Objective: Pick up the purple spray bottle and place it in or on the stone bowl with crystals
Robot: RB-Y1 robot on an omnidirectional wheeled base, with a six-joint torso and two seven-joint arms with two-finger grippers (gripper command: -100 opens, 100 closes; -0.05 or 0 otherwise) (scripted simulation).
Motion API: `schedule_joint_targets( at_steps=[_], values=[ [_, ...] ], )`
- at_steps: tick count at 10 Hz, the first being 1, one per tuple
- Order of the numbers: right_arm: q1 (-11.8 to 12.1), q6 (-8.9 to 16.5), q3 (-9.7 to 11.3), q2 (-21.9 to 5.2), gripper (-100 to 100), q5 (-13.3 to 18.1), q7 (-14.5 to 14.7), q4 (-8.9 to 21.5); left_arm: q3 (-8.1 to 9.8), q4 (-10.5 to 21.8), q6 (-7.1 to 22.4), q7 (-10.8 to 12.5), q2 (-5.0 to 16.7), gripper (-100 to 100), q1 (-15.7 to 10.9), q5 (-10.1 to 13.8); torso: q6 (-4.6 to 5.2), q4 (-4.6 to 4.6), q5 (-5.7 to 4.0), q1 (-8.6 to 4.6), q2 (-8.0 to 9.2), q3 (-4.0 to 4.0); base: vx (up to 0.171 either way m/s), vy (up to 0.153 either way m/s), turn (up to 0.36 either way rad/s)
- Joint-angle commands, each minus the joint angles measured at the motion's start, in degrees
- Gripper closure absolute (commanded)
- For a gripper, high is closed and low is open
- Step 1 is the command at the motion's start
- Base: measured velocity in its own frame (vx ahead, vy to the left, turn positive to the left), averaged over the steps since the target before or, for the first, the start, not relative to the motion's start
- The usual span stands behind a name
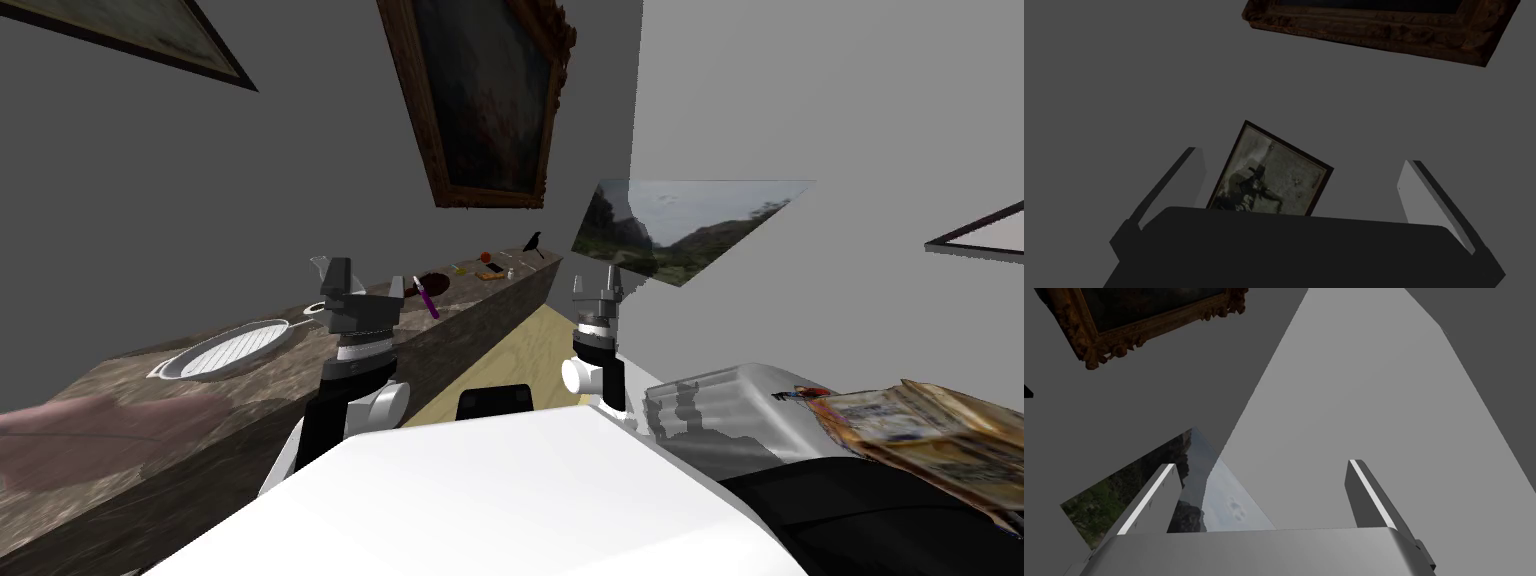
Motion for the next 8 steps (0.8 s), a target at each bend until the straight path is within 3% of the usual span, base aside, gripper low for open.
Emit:
schedule_joint_targets(
  at_steps=[1,4,8],
  values=[
    [0.0,0.0,0.0,0.0,0,0.0,0.0,0.0,0.46,0.22,1.14,0.9,2.34,-100,-0.12,1.37,0.0,0.0,0.0,0.0,0.0,0.0,0.033,-0.019,0.093],
    [0.01,0.0,0.0,0.0,0,0.0,0.0,0.0,1.56,0.74,3.83,3.03,5.0,-100,-0.37,4.61,-0.01,-0.06,-0.03,-0.14,-0.27,-0.15,0.074,-0.044,0.097],
    [0.01,0.0,0.0,0.01,0,0.0,0.0,0.0,3.75,1.95,9.33,7.32,7.37,-100,-0.95,11.14,-0.01,-0.09,-0.06,-0.25,-0.38,-0.22,0.094,-0.078,0.151]
  ],
)
